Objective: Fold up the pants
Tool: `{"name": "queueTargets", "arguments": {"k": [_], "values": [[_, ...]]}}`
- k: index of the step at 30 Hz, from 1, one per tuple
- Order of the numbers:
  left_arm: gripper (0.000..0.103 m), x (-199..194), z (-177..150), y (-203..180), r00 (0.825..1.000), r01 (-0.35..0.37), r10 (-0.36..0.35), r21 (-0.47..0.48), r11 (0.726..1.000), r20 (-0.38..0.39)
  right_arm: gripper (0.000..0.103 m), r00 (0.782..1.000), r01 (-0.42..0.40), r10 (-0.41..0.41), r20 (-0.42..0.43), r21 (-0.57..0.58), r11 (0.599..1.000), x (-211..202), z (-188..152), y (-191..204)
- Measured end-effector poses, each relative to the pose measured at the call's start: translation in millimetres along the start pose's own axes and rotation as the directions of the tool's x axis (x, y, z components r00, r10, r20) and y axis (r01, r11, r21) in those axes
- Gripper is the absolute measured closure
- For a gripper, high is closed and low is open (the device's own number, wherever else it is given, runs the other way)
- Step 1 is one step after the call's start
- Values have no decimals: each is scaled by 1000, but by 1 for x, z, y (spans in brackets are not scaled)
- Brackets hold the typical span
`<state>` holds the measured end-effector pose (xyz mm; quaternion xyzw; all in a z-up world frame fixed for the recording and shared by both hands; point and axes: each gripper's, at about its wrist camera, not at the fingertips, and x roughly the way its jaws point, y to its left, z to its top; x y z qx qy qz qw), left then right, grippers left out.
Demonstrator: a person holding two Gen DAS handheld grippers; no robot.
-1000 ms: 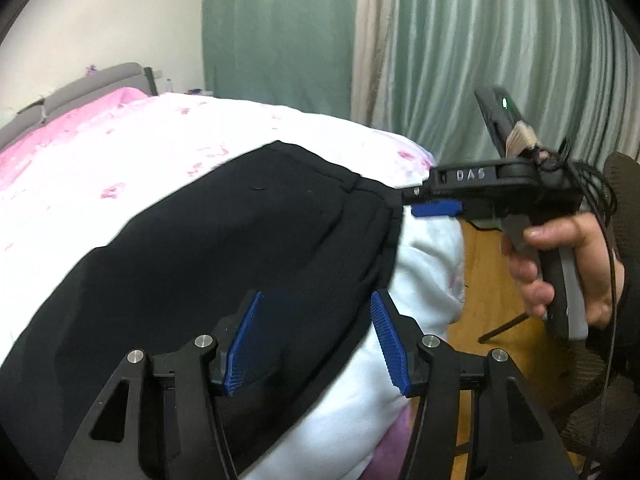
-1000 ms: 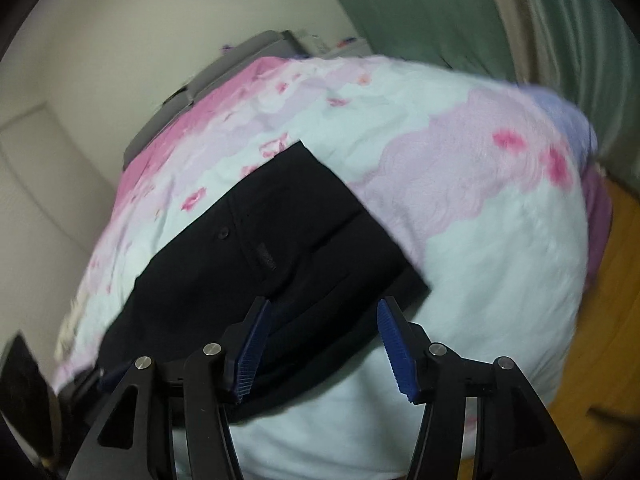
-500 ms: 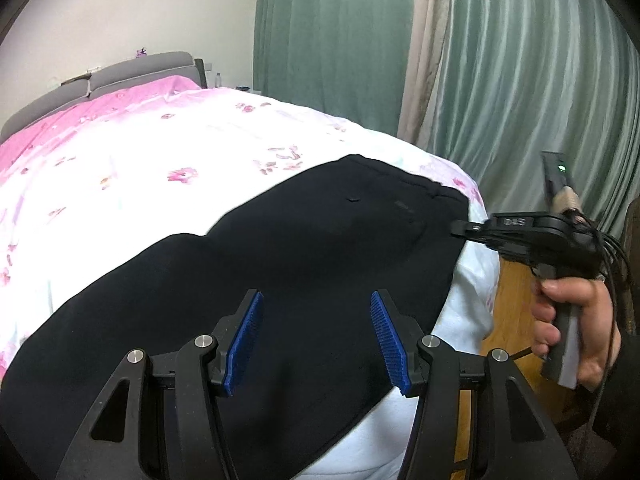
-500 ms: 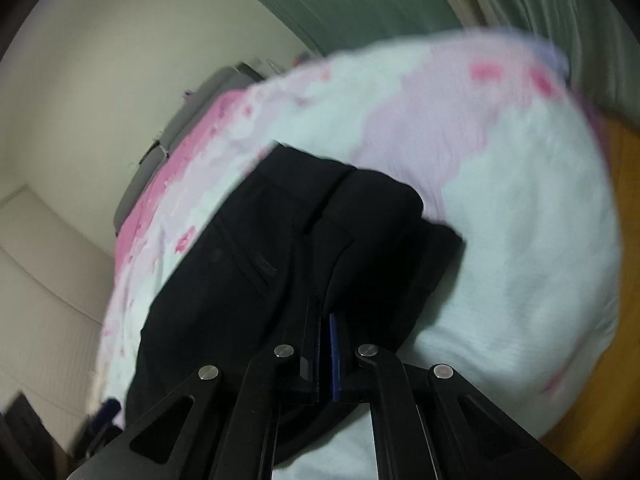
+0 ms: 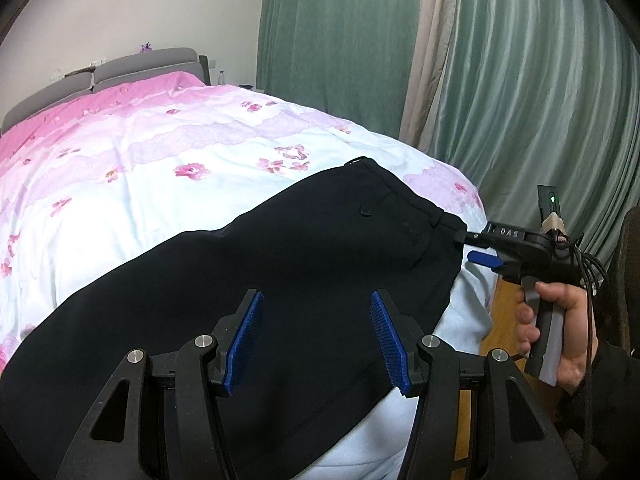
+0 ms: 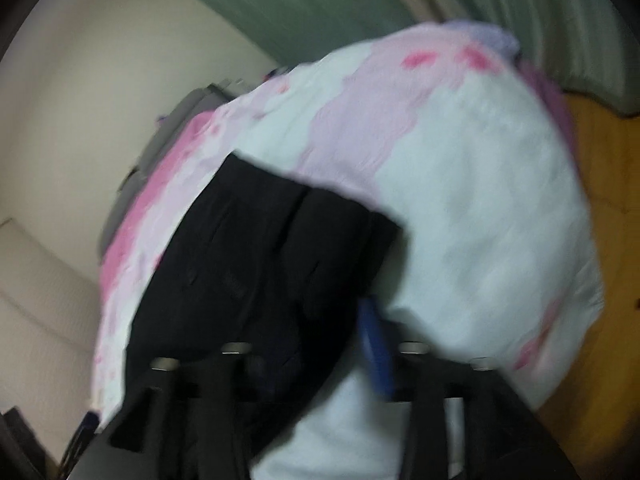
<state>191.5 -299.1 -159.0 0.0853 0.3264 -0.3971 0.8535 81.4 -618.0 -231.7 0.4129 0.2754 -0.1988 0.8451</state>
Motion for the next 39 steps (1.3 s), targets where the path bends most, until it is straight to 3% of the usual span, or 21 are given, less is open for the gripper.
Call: {"name": "queueTargets", "arguments": {"k": [4,9,12,13,14,15,17,19,23,25,29,30,33,36,39], "values": [[48,5,4,-6,1000,8,-8,15,1000,0,46,999,-9,7,42,56,998,-2,17,-7],[48,12,10,-15,1000,18,-18,15,1000,-3,44,998,-14,20,-64,94,996,35,30,-18],[48,18,15,-19,1000,23,-22,16,1000,-6,45,996,-56,66,-56,165,985,46,28,-26],[48,22,17,-20,1000,26,-26,10,1000,-7,49,995,-73,84,-50,187,980,49,28,-28],[48,25,20,-21,999,32,-32,4,999,-6,64,994,-93,102,-34,204,975,50,29,-30],[48,27,22,-22,999,36,-36,1,999,-5,71,992,-116,123,-21,211,971,49,30,-31],[48,35,29,-26,999,41,-41,-2,999,-2,80,990,-142,140,23,195,971,40,33,-28],[48,44,36,-31,999,51,-51,0,999,2,84,987,-154,146,63,162,975,26,36,-22],[48,56,40,-40,998,62,-62,12,998,4,84,981,-151,134,138,125,981,0,40,-19],[48,61,38,-41,998,59,-59,10,998,-2,82,992,-113,105,63,126,986,14,39,-27],[48,59,29,-30,999,44,-44,-24,999,-9,61,997,-45,51,-52,103,994,28,41,-33],[48,55,27,-27,999,36,-36,-28,999,-5,56,998,-23,27,-50,82,996,20,43,-32],[48,38,19,-8,999,-37,37,-23,999,7,53,997,82,-82,17,-25,996,-10,53,-10],[48,20,14,17,995,-97,97,-56,994,13,53,997,69,-64,35,-180,981,-32,62,32],[48,3,15,49,985,-166,168,-97,981,20,53,999,13,-28,-33,-391,920,-30,69,99]]}}
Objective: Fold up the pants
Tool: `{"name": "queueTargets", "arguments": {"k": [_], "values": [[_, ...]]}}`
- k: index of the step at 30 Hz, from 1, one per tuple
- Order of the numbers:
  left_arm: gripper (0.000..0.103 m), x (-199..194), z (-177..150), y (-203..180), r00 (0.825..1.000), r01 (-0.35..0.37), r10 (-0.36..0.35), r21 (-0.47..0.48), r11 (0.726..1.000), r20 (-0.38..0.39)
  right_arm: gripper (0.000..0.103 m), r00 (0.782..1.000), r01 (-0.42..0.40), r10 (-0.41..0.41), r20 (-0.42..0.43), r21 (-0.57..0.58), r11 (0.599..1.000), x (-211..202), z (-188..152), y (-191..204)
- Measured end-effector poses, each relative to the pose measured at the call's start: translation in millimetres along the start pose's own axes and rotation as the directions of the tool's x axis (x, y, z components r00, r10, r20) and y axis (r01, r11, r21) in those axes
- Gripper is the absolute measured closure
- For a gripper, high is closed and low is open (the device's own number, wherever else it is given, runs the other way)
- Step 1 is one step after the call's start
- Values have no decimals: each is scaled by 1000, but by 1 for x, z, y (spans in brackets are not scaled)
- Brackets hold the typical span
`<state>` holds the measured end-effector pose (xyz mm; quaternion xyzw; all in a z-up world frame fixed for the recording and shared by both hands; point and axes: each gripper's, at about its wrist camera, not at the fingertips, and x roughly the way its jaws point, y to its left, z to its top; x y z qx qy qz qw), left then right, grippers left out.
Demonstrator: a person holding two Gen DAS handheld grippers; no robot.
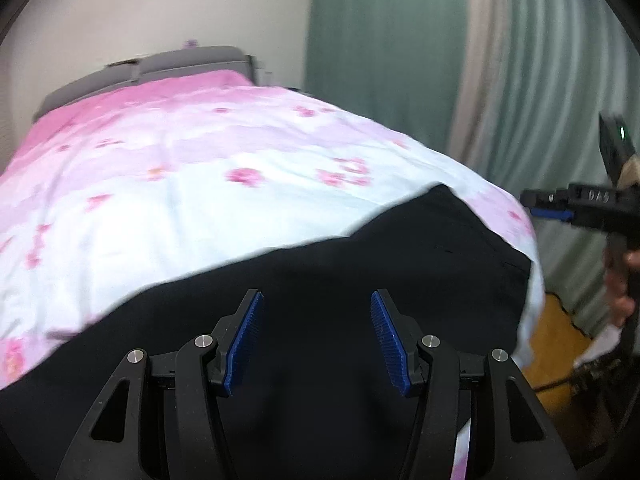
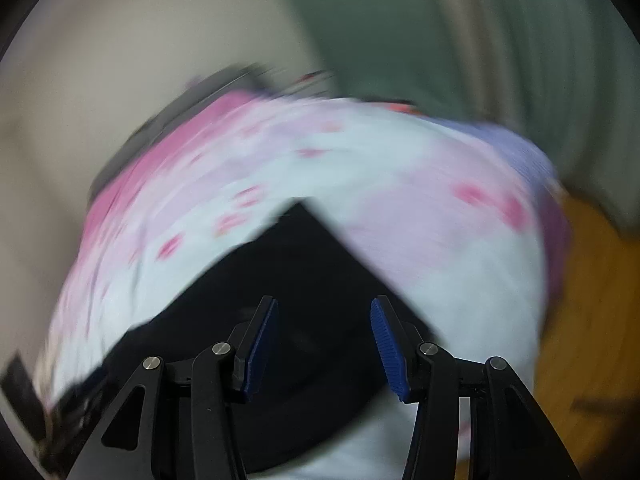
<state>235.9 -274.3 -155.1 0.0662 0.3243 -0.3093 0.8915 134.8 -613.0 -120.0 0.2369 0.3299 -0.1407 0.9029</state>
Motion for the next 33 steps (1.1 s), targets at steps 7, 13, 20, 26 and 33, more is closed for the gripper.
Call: {"name": "queueTargets", "arguments": {"k": [7,13,20,26,33], "values": [[45,-19,18,70,990,-121,125,-68,990,67,53,927,-249,126,-354,-328,911,89,54,156],[45,-21,16,117,985,-143,151,-101,985,79,53,771,-358,-32,-636,-473,805,192,44,256],[45,-12,-7,153,988,-140,148,-140,980,52,53,615,-361,-275,-739,-574,735,260,-8,294],[45,-4,-17,163,990,-130,137,-147,981,36,53,600,-382,-382,-703,-672,634,238,-52,296],[45,-11,-22,169,987,-145,153,-149,978,48,53,696,-337,-379,-610,-743,578,189,-71,288]]}}
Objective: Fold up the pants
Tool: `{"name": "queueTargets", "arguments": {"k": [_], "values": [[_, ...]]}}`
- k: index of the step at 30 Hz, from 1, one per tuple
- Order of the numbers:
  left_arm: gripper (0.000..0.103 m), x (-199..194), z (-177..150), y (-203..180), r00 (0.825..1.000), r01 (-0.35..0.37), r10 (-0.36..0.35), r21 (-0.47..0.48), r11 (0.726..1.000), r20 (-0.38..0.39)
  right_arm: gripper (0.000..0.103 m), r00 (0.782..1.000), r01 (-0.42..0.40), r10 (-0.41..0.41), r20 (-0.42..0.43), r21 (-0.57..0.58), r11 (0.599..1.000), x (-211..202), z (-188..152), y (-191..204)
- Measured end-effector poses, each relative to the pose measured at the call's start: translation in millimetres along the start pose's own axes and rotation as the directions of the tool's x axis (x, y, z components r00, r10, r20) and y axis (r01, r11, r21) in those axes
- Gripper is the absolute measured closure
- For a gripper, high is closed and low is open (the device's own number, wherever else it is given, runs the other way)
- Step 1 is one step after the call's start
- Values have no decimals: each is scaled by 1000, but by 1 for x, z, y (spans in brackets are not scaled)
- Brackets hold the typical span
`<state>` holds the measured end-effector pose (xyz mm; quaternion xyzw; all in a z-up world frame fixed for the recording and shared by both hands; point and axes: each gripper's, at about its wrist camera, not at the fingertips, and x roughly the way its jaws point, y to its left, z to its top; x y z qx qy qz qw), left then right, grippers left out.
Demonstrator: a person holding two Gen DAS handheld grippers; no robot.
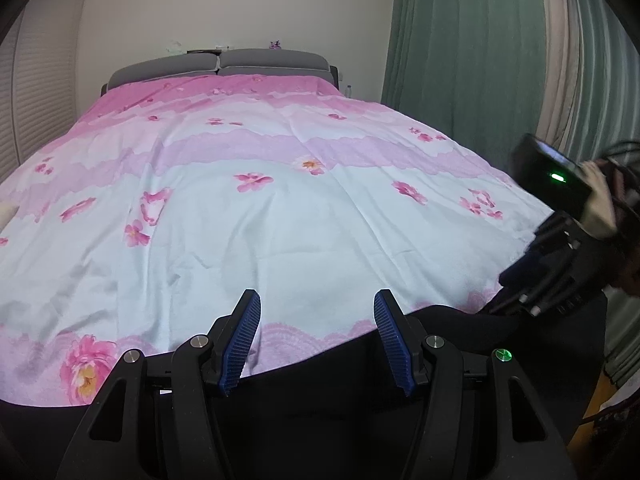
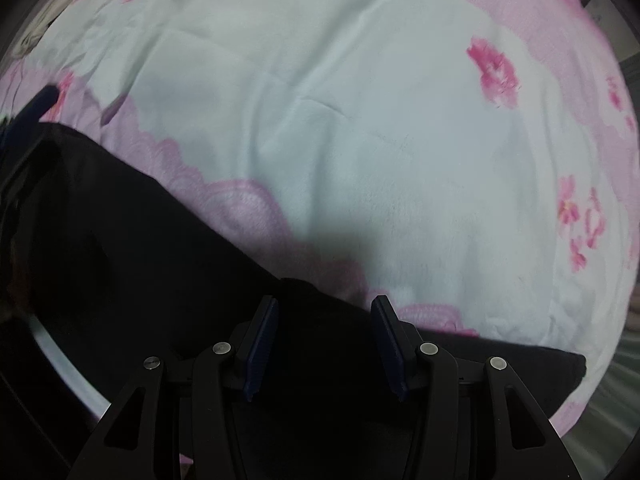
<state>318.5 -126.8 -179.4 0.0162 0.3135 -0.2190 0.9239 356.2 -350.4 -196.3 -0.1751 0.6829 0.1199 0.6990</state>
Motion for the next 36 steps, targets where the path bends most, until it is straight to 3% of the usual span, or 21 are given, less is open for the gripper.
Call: {"name": "queueTargets", "arguments": {"k": [3,7,12,14,19,20,22,24,28,34,36], "values": [[45,0,0,4,1000,1,-1,-12,1000,1,53,997,40,-39,69,-17,999,-9,-19,13],[45,-3,-1,2,1000,11,-11,-4,1000,6,53,995,20,-19,96,-6,1000,-8,-39,30],[45,-6,-1,-1,1000,20,-20,11,1000,14,53,989,-122,109,103,131,984,-6,-39,22],[45,-7,-1,-1,1000,22,-22,17,1000,14,53,988,-143,130,80,173,974,-2,-27,15],[45,-10,-3,6,1000,18,-19,18,1000,12,54,995,-96,96,4,121,988,21,-32,36],[45,-10,-4,8,1000,17,-17,14,1000,11,61,997,-82,82,1,100,992,27,-31,42],[45,-10,-4,11,1000,20,-20,4,1000,9,89,994,-109,108,18,106,988,36,-38,48],[45,-10,-5,14,1000,19,-19,-5,1000,7,98,990,-139,134,40,140,980,40,-45,50],[45,-12,-6,16,1000,22,-22,-7,1000,10,101,989,-125,110,97,167,978,34,-58,60],[45,-11,-7,15,999,34,-34,-7,999,2,101,975,-202,176,132,225,953,17,-61,43],[45,-10,-8,12,999,42,-42,-4,999,0,101,977,-181,155,148,177,967,12,-62,47]]}}
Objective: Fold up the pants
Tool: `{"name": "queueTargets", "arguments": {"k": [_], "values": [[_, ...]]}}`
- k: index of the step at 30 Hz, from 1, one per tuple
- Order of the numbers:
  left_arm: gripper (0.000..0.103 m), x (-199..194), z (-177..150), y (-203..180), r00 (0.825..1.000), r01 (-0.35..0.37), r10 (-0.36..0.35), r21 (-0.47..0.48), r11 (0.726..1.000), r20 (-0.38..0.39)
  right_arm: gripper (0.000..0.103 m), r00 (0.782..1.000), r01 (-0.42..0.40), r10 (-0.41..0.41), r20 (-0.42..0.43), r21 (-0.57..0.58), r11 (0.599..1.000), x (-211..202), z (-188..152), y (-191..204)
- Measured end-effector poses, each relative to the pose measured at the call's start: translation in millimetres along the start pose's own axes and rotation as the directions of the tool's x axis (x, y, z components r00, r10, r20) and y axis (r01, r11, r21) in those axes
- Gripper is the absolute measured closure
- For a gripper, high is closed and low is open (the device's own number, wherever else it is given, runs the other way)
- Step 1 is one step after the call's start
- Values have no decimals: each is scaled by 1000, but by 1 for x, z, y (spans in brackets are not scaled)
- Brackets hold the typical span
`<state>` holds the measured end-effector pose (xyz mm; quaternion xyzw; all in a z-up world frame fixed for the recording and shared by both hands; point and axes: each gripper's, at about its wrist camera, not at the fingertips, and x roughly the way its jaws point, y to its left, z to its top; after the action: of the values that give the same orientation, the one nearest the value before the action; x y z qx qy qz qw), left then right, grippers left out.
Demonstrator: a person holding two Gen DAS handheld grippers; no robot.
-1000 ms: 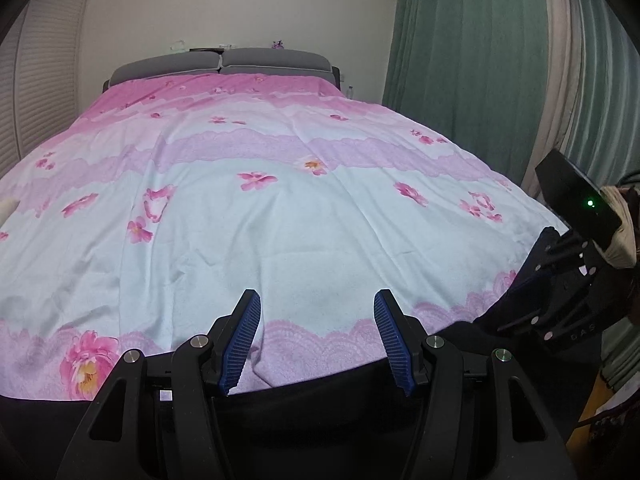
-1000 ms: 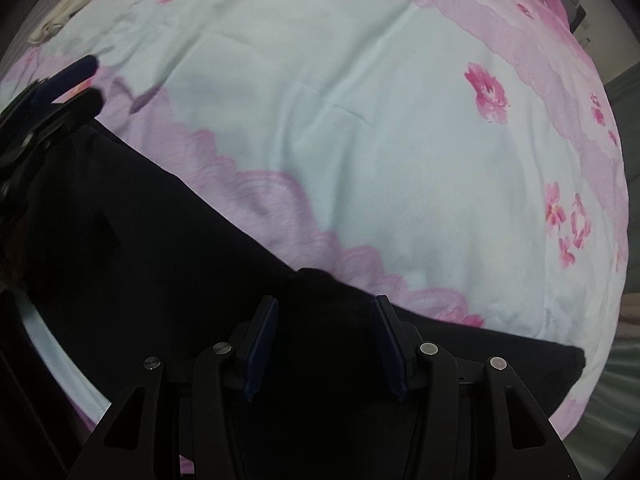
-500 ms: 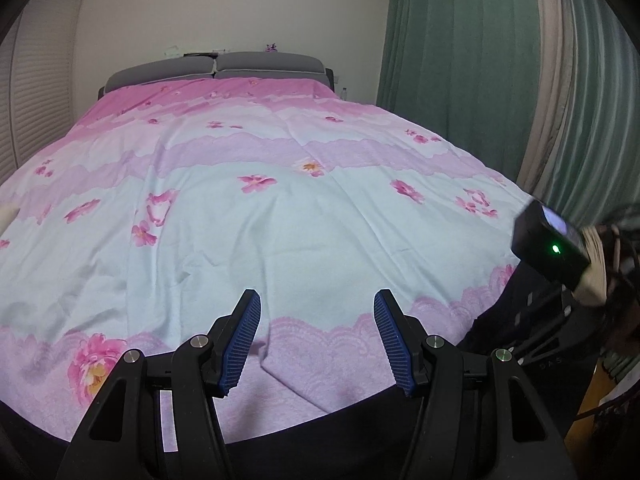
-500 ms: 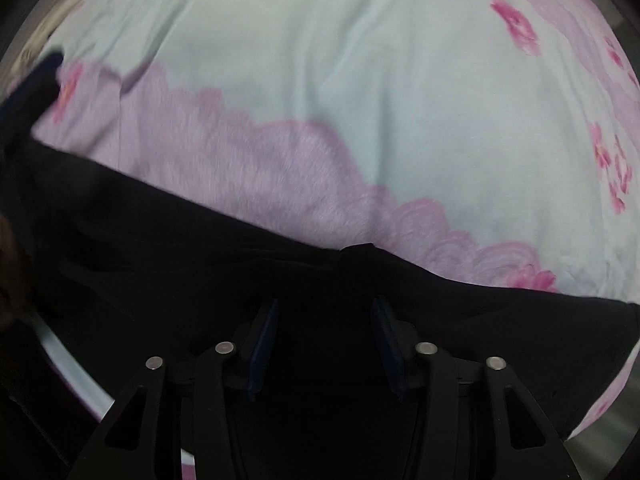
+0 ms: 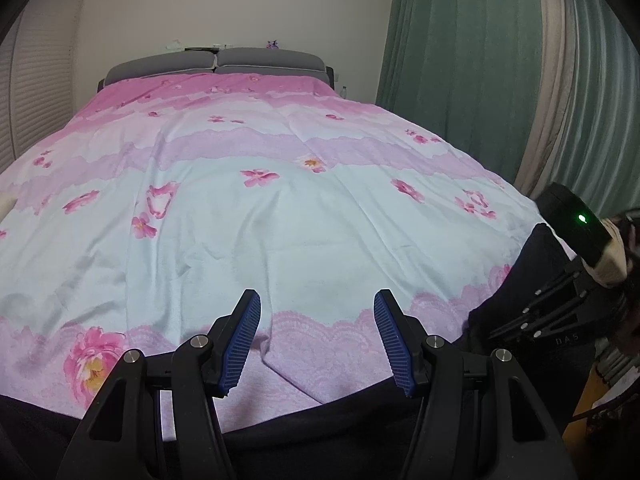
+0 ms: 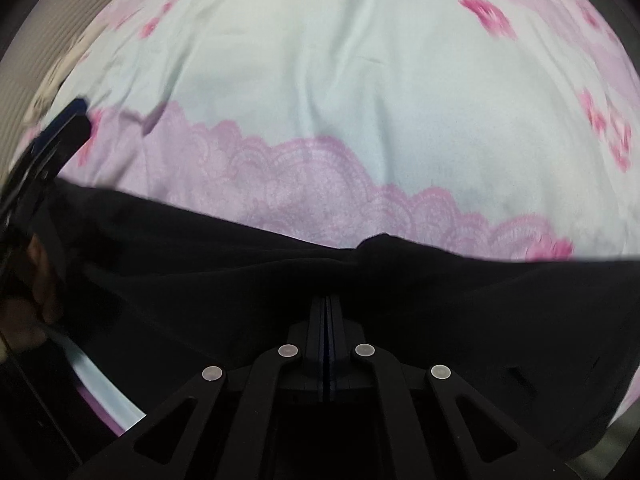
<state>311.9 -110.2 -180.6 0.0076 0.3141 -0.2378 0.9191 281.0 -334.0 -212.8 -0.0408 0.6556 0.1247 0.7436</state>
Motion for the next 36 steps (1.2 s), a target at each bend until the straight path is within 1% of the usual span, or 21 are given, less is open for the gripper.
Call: {"name": "queueTargets", "arguments": {"k": [1,2,4,5,6,9,11,14,16,17,18,19,20,23,24,25,26,27,30,34,36], "values": [[45,2,-1,0,1000,3,-3,1,1000,-4,101,1000,7,-7,1,-28,1000,-2,2,2],[45,3,-1,-1,1000,4,-4,2,1000,-7,99,1000,-13,12,-23,-46,999,-1,6,2],[45,4,-2,-4,1000,9,-8,7,1000,-10,90,998,-36,32,-48,-83,996,-1,16,0],[45,4,-2,-7,1000,11,-11,11,1000,-10,78,998,-41,37,-50,-98,994,2,29,5],[45,4,-2,-8,1000,12,-12,12,1000,-10,71,998,-58,52,-47,-122,991,-1,39,1],[45,9,-2,-13,1000,21,-21,16,1000,-17,69,996,-87,82,-32,-202,975,-11,74,-18],[45,14,-2,-18,999,29,-28,17,999,-26,69,994,-101,91,-53,-245,964,-16,85,-24],[45,22,-4,-26,998,40,-39,19,999,-44,68,979,-176,137,-150,-287,942,-10,99,-34],[45,28,-6,-33,997,46,-44,28,999,-57,64,971,-181,111,-212,-349,920,7,92,-43],[45,30,-7,-35,997,50,-48,31,998,-63,61,964,-192,105,-246,-361,913,15,86,-47],[45,33,-9,-38,996,55,-53,35,998,-69,60,946,-226,120,-300,-348,910,23,87,-52],[45,35,-9,-40,996,58,-55,37,998,-73,60,923,-277,156,-353,-324,905,31,87,-56],[45,36,-10,-42,996,59,-56,41,997,-76,60,906,-310,179,-384,-312,898,37,86,-58],[45,42,-11,-44,995,64,-60,43,997,-85,60,885,-366,237,-401,-283,887,45,88,-66],[45,44,-12,-44,994,68,-65,37,997,-87,62,881,-379,252,-401,-279,882,45,87,-70],[45,45,-12,-44,994,71,-67,33,997,-89,67,880,-392,264,-396,-289,873,43,84,-71],[45,46,-12,-44,994,70,-67,30,997,-92,79,872,-410,278,-404,-288,866,43,83,-75],[45,47,-12,-43,994,67,-64,29,997,-92,83,864,-426,289,-411,-293,856,42,80,-75],[45,49,-12,-43,994,55,-52,25,998,-91,89,885,-408,273,-378,-344,846,30,75,-77],[45,47,-9,-40,996,39,-38,10,999,-83,92,922,-355,252,-293,-388,850,11,79,-79],[45,45,-4,-38,997,30,-30,-3,1000,-74,92,942,-317,234,-239,-415,853,-9,81,-81]]}}
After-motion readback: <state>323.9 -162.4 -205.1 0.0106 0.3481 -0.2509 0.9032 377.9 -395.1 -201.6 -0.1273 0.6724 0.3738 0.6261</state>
